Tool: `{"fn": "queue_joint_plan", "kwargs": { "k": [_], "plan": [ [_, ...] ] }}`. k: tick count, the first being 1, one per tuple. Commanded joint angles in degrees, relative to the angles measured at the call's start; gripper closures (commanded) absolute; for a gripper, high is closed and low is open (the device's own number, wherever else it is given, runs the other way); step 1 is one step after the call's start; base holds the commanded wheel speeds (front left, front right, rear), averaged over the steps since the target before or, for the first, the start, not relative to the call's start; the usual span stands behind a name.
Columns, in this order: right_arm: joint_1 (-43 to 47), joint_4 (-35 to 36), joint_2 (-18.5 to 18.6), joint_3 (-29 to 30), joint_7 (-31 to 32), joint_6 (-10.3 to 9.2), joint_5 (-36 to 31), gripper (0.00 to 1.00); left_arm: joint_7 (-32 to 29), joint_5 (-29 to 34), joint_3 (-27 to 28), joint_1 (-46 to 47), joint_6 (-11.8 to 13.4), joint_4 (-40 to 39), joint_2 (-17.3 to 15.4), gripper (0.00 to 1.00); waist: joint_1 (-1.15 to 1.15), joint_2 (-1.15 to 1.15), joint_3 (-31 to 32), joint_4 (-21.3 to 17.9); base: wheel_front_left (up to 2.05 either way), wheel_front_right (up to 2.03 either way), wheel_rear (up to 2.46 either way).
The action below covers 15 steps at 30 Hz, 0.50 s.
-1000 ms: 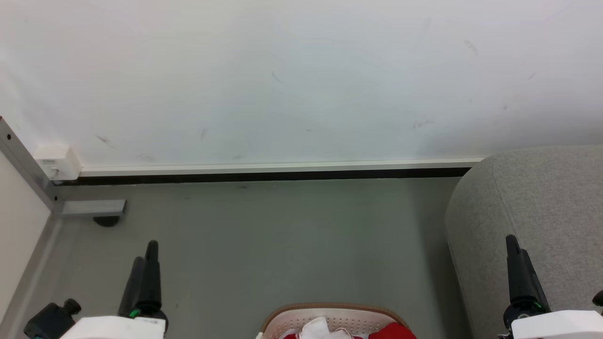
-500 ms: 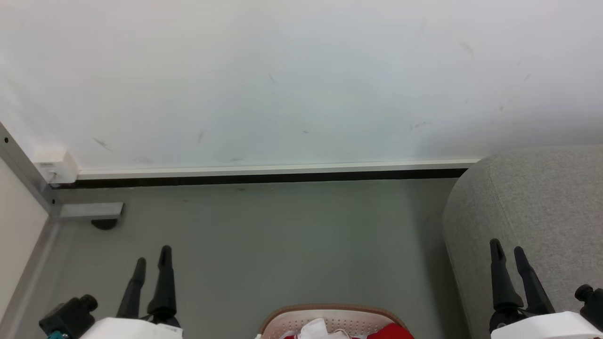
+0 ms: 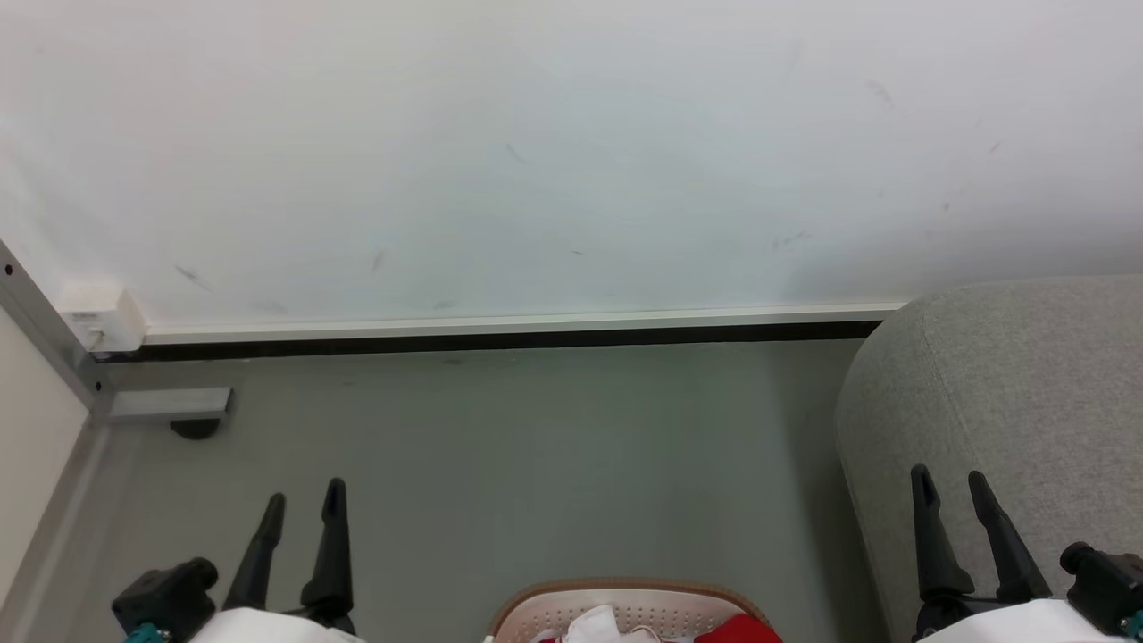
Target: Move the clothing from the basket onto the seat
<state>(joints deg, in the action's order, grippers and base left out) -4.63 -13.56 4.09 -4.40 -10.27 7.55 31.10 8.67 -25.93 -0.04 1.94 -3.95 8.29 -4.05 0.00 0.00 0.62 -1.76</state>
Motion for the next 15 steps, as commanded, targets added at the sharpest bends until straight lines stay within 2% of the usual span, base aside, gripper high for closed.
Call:
{"fn": "queue_joint_plan", "kwargs": {
  "k": [1,15],
  "plan": [
    [-1.0,0.3,0.3,0.3,-0.6,-0.07,-1.4,0.00,0.5,1.2,0.0,-0.1,0.2,-0.4,-0.6,0.00,0.00,0.00,0.0,0.0,0.00,0.00,0.00],
    [-1.1,-0.2,-0.2,-0.1,-1.9,-0.08,-7.9,0.00,2.4,8.0,-1.3,-0.3,0.2,-0.5,-1.2,0.00,0.00,0.00,0.2,-0.4,0.00,0.00,0.00]
  ]
}}
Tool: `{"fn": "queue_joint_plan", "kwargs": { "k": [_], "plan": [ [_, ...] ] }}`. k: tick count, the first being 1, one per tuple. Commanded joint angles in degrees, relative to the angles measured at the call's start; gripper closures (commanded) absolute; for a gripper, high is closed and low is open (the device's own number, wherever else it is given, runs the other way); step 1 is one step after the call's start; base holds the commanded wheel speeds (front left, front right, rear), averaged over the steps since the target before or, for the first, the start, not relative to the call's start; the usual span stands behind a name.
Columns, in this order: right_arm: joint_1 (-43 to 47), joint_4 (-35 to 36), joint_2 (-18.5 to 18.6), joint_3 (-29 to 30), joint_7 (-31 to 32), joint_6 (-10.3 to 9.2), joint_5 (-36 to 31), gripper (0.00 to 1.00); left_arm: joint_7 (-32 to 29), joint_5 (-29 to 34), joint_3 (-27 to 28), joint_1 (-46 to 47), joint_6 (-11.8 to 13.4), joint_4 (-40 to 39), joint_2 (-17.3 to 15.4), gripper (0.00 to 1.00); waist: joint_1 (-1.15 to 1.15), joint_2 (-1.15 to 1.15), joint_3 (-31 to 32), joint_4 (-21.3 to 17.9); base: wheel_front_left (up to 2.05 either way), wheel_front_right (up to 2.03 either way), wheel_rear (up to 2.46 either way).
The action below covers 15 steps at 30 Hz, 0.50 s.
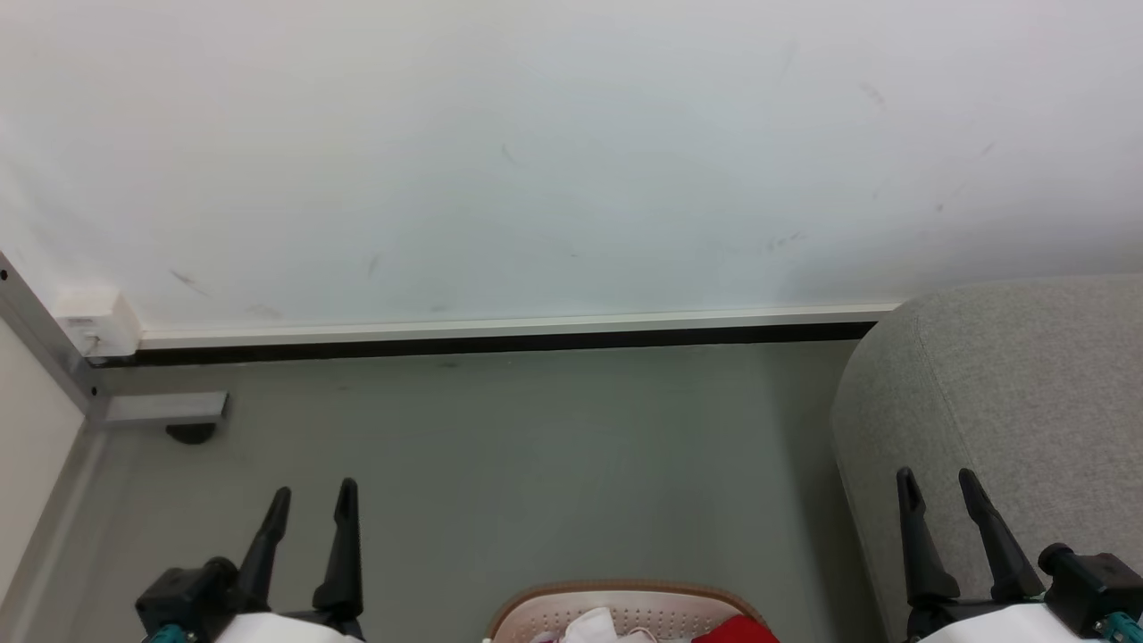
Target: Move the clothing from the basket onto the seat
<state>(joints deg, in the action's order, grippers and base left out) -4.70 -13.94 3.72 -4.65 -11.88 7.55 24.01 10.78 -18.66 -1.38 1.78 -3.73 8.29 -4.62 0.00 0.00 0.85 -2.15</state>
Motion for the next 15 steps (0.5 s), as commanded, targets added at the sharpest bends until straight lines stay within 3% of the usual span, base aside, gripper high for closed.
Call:
{"fn": "queue_joint_plan", "kwargs": {
  "k": [1,15],
  "plan": [
    [-1.0,0.2,0.1,0.1,-0.4,-0.08,-1.4,0.00,0.4,1.3,0.0,-0.2,0.0,-0.6,-0.6,0.00,0.00,0.00,0.0,0.0,0.00,0.00,0.00],
    [-0.9,-0.4,-0.3,-0.5,-1.6,-0.10,-7.2,0.00,2.2,7.2,-0.2,-0.6,0.2,-0.7,-0.2,0.00,0.00,0.00,0.2,-0.3,0.00,0.00,0.00]
  ]
}}
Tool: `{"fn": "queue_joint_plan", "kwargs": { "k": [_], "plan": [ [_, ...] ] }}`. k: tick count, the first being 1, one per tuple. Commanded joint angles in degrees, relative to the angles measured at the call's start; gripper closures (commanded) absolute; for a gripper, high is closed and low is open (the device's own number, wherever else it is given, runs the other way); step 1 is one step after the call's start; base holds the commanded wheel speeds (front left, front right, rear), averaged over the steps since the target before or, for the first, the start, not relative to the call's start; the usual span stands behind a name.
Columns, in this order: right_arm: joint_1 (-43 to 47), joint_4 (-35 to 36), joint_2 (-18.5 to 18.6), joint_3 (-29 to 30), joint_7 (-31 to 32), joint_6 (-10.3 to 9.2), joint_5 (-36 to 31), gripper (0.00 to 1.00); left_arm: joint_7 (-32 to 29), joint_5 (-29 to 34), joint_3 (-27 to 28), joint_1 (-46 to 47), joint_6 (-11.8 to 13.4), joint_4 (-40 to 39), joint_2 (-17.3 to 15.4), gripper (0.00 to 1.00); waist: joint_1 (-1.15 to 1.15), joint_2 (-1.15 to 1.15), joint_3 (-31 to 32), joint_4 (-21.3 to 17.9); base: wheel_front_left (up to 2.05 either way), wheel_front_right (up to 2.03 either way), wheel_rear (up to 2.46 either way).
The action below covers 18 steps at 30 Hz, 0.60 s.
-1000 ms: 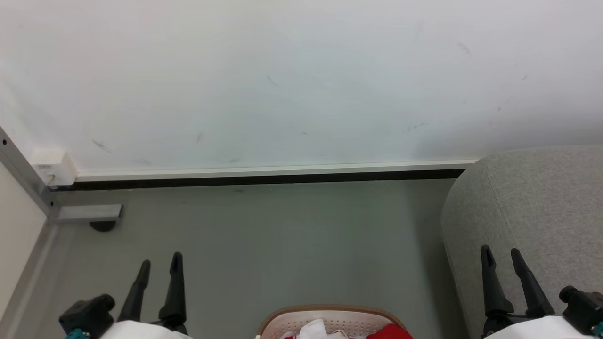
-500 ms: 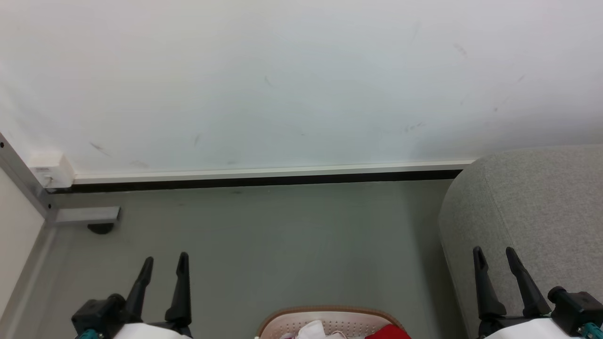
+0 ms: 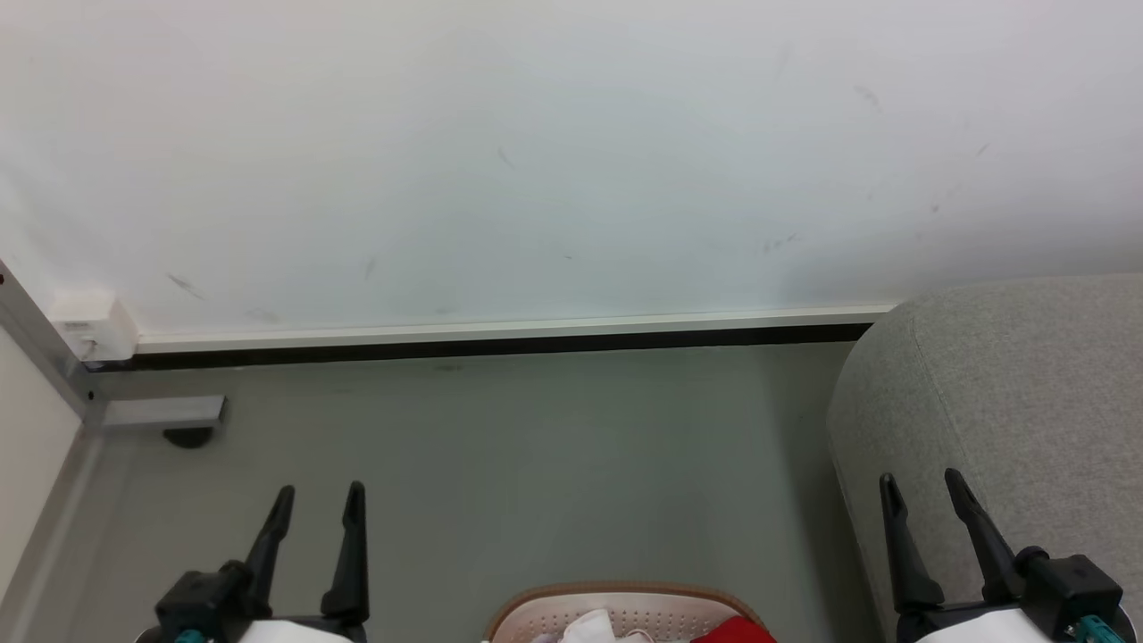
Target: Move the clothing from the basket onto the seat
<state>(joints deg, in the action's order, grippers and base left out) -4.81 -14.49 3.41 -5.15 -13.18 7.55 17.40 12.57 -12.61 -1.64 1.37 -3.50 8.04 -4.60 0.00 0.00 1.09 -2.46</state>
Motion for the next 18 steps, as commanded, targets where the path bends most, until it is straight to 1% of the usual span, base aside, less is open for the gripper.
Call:
{"fn": "queue_joint_plan", "kwargs": {
  "k": [1,15,18],
  "plan": [
    [-0.8,0.1,0.0,0.0,-0.5,-0.10,-1.2,0.00,0.5,1.4,0.0,-0.3,0.0,-0.5,-0.2,0.00,0.00,0.00,0.0,0.0,0.00,0.00,0.00],
    [-0.9,-0.7,-0.4,0.0,-1.6,-0.11,-6.8,0.00,1.9,7.3,0.2,-0.3,-0.5,-0.6,0.2,0.00,0.00,0.00,0.2,-0.4,0.00,0.00,0.00],
    [-0.8,-0.7,-0.5,0.0,-1.7,-0.11,-7.6,0.00,2.2,7.2,0.6,-0.3,-0.9,-0.6,0.5,0.00,0.00,0.00,0.2,-0.4,0.00,0.00,0.00]
  ]
}}
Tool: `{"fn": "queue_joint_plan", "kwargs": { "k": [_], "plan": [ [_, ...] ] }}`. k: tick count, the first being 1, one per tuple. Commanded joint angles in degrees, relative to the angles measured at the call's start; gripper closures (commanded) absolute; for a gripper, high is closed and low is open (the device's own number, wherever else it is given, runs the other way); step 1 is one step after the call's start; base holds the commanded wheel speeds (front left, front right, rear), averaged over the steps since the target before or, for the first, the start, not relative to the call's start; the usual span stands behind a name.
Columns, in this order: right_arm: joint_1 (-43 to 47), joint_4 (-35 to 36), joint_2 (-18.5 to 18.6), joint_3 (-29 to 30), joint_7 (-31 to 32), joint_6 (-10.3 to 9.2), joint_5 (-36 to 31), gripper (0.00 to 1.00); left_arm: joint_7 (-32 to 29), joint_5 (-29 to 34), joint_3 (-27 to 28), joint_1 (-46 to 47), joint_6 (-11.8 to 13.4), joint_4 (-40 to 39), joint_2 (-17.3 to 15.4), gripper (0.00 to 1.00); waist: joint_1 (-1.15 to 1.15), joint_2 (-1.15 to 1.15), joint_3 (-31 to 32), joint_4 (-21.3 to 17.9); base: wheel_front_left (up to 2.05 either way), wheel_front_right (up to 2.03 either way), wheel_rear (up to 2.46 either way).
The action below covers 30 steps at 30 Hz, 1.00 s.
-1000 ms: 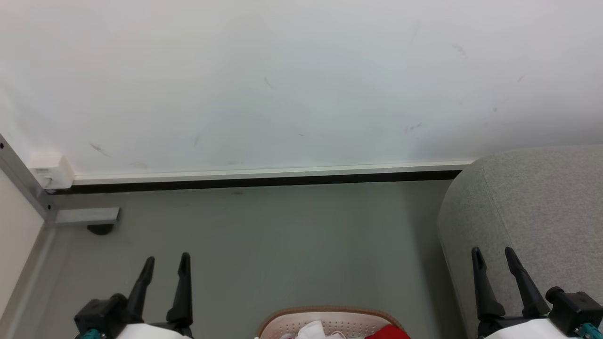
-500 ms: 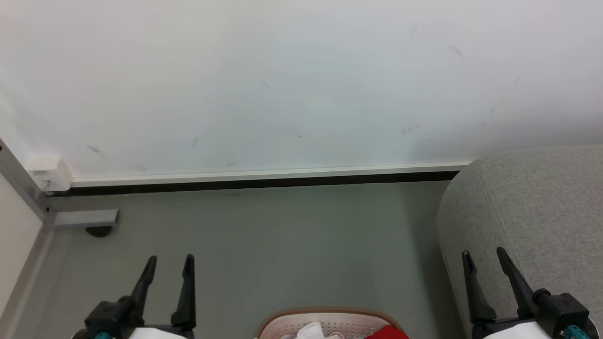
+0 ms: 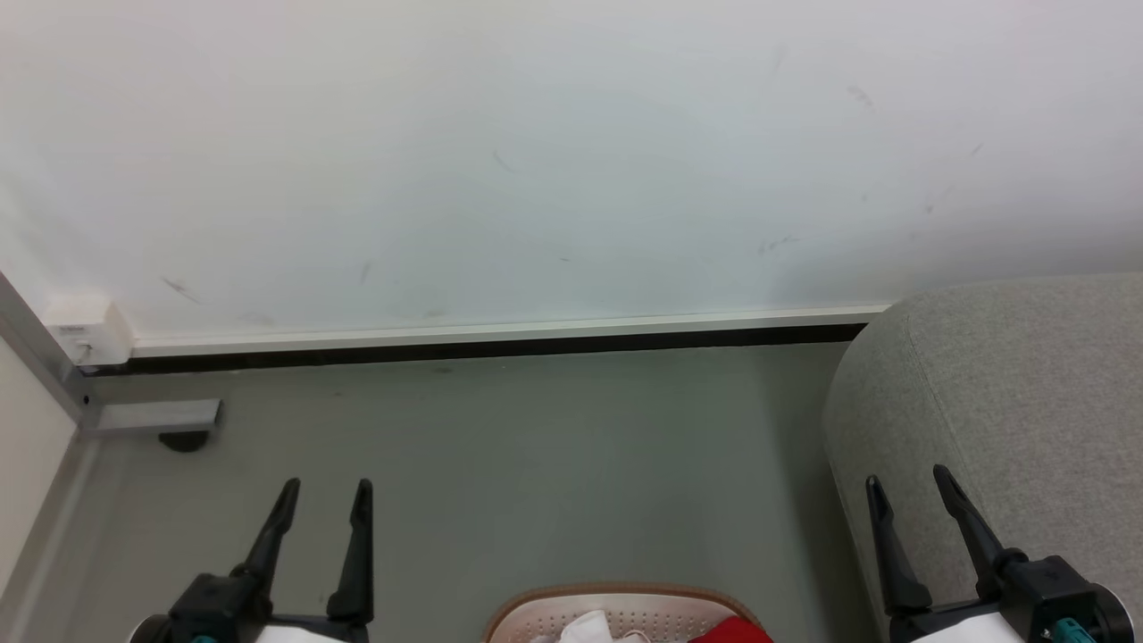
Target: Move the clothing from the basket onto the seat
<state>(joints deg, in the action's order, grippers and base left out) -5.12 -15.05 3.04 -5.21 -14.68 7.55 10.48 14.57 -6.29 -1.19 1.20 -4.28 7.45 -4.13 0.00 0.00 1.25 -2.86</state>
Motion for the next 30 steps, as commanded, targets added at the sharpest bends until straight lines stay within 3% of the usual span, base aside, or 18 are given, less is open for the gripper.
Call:
{"fn": "queue_joint_plan", "kwargs": {
  "k": [1,30],
  "plan": [
    [-0.5,-0.1,-0.2,0.1,-0.3,-0.11,-1.1,0.00,0.3,1.3,0.1,-0.1,-0.2,-0.1,0.1,0.00,0.00,0.00,0.0,0.0,0.00,0.00,0.00],
    [-0.6,-0.4,-0.2,-0.7,-0.5,-0.12,-0.4,0.00,0.6,1.4,1.7,0.0,-1.5,0.5,1.0,0.00,0.00,0.00,-0.1,-0.6,0.00,0.00,0.00]
  ]
}}
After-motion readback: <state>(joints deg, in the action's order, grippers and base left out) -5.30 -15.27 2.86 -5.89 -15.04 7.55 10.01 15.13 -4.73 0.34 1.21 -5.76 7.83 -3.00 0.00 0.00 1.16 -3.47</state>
